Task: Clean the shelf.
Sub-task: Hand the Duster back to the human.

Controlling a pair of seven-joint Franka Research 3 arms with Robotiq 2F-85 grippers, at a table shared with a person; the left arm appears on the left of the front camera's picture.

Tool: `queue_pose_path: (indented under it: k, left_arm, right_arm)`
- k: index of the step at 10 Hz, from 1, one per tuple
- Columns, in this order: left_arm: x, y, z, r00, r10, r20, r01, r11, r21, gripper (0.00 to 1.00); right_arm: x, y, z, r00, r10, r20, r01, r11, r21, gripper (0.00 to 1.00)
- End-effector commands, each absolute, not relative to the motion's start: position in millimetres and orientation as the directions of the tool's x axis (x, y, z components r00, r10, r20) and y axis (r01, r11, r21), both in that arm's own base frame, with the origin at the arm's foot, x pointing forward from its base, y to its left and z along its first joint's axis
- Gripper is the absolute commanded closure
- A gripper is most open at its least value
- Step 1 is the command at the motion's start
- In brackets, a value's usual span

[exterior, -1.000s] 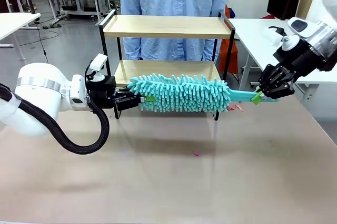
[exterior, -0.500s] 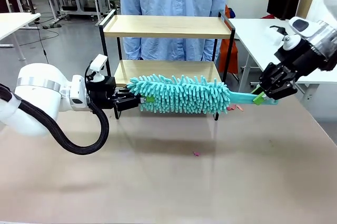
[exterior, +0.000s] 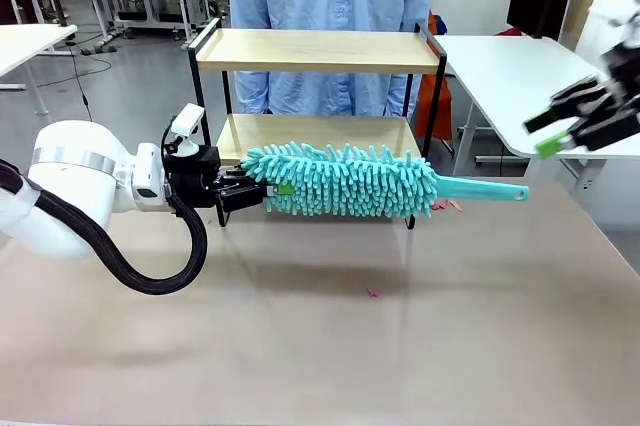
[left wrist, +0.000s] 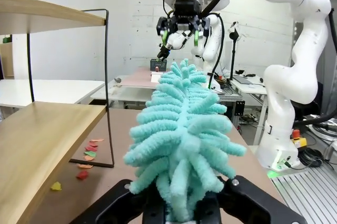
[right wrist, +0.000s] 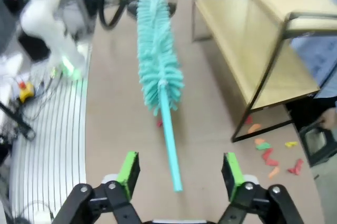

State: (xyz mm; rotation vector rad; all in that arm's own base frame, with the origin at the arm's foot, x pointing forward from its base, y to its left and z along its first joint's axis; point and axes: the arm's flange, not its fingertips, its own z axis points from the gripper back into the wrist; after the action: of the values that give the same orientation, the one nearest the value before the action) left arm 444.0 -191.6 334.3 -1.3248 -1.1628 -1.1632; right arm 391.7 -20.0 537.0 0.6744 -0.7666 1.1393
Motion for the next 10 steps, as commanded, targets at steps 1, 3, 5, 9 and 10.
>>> queue_pose_path:
  k: [1, 3, 5, 9, 10]
  left_arm:
    - [444, -192, 336, 0.079, 0.058, 0.995, 0.995, -0.059, -0.075, 1.0]
    - [444, -192, 336, 0.079, 0.058, 0.995, 0.995, -0.059, -0.075, 1.0]
    - [444, -192, 336, 0.079, 0.058, 0.995, 0.995, -0.059, -0.075, 1.0]
    - [435, -175, 394, 0.025, 0.281, 0.959, 0.999, 0.038, -0.037, 0.83]
    - [429, -167, 413, -0.007, 0.349, 0.937, 0.997, 0.075, -0.02, 0.83]
  right_arm:
    - [383, -46, 540, 0.208, 0.369, 0.906, -0.935, 0.348, 0.073, 0.0]
    - [382, -65, 536, 0.223, 0.29, 0.931, -0.92, 0.378, 0.103, 0.0]
    - [381, -69, 550, 0.259, 0.323, 0.91, -0.912, 0.393, 0.12, 0.0]
    - [381, -69, 550, 0.259, 0.323, 0.91, -0.912, 0.393, 0.12, 0.0]
    - [381, -69, 550, 0.259, 0.323, 0.91, -0.912, 0.393, 0.12, 0.0]
